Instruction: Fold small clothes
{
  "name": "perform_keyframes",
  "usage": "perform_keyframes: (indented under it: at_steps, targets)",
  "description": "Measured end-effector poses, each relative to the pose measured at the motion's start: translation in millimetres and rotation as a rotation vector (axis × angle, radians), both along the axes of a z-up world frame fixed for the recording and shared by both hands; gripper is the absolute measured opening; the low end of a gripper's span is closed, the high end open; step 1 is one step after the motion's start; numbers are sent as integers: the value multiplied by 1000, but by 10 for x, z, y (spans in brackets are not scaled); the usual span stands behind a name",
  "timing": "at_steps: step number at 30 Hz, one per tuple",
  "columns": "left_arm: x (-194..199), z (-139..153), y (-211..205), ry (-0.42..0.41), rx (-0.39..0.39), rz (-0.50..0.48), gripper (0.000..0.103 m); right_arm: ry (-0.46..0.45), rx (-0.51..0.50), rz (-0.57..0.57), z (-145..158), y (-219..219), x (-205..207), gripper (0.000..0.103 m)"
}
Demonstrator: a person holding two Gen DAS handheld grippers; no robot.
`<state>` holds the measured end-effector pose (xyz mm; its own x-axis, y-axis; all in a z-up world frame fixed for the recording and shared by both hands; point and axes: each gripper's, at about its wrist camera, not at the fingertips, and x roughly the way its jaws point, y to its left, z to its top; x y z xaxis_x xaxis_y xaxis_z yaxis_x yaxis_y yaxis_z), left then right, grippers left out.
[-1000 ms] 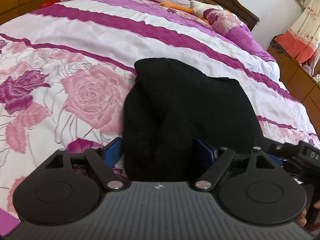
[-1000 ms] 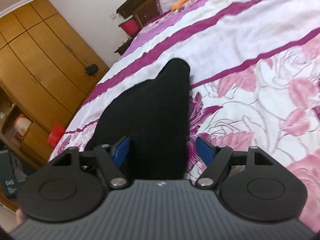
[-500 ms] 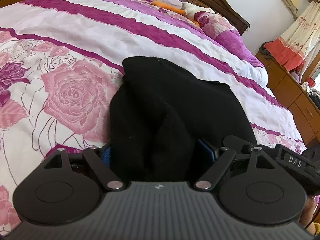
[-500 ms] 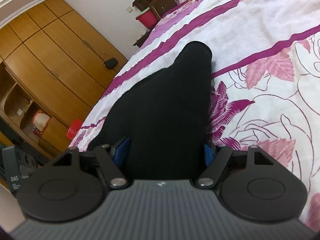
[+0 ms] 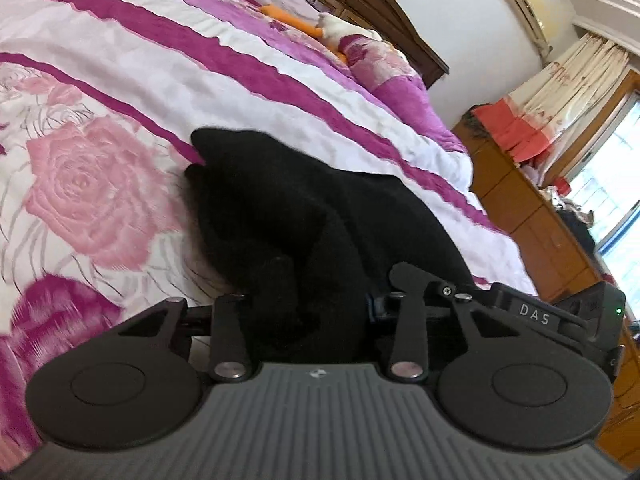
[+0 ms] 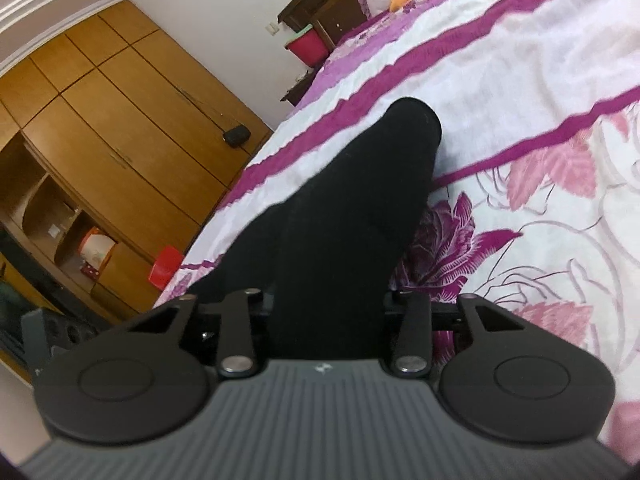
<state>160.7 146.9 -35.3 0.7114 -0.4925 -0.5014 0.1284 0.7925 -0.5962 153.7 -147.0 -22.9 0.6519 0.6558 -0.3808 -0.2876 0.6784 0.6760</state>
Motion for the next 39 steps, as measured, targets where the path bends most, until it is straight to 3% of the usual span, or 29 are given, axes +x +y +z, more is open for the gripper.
perform_keyframes:
  at_steps: [7,12,16,19,23,34,39]
  targets:
    - [-446,214,-478,-45,7,-76,44,-31,-85,-34,401,-297,-494,42]
    - [-837,199,-801,-38,52,-138,45,5,-124,-89,438,-581,-982,43]
    - [-1099,108,-964,-12,195,-84,47,55,-198,-116,203,-653,-1153,47]
    - [-1200,-12,-976,26,278,-42,60,72,-283,-94,-29,-604,-1131,57]
    - [-1226,-37,-890,51,285,-5,62,45,-268,-96,-147,-621,-1136,60]
    - [-1608,309,-1025,-4,423,16,64,14,-293,-201,211,-718,-1637,66]
    - [-1843,402,-1140,-26,477,5,77,-26,-329,-192,343,-702,-1930,69]
